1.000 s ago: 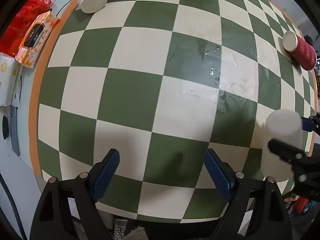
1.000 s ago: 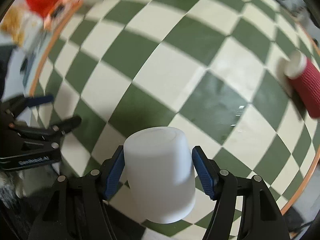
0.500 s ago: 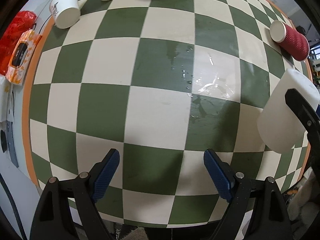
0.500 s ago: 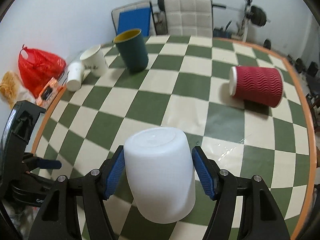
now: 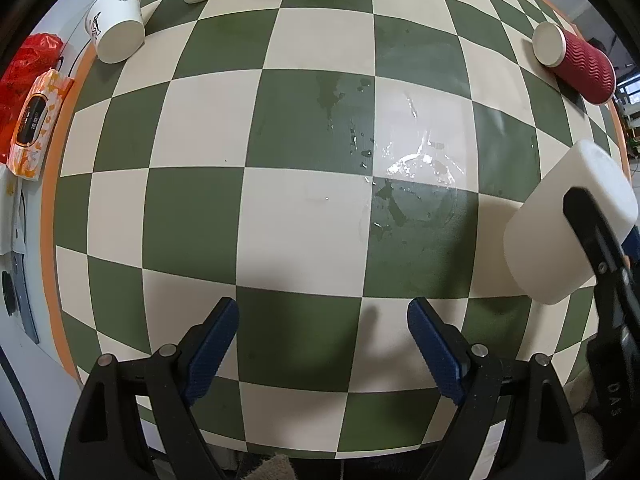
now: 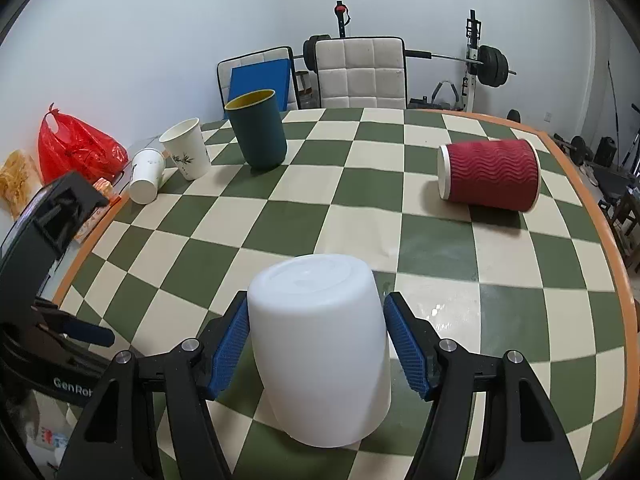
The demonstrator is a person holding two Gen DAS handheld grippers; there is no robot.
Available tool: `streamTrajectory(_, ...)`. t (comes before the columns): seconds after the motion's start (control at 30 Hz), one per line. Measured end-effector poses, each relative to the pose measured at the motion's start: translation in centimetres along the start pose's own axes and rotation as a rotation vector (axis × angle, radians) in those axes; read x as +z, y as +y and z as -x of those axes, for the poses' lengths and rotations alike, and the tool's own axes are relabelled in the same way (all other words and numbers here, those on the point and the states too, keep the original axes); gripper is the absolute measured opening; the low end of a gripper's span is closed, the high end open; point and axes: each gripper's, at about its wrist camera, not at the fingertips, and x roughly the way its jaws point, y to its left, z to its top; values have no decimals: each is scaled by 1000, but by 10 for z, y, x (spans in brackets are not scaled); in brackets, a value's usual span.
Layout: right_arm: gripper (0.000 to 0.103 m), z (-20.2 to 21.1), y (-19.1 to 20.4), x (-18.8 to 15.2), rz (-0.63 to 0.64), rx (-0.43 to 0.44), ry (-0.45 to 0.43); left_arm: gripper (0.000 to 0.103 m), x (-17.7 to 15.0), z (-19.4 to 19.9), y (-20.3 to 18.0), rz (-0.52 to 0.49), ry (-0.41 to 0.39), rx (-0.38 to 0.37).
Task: Flip cup upside down
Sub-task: 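Open the right gripper and lift it away from the cup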
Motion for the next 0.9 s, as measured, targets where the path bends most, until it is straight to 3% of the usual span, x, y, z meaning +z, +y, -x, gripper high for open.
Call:
streamTrajectory(0.3, 70, 11, -2, -16, -10, -3, -13, 86, -22, -7, -2, -4, -5, -2)
streamTrajectory(0.7, 70, 15, -2, -28, -17, -28, 67, 86, -26, 0, -1, -10, -28, -6)
streamTrajectory(0.73, 71, 15, -3, -27, -27, -26, 80, 86, -26, 2, -1, -12, -31, -4)
streamTrajectory(0.83, 91, 22, -4, -19, -63, -37, 109, 86, -25, 11, -1, -16, -50, 1)
streamTrajectory(0.9, 93, 36, -5, -10, -91, -41, 116, 86, -26, 21, -1, -23, -74, 9)
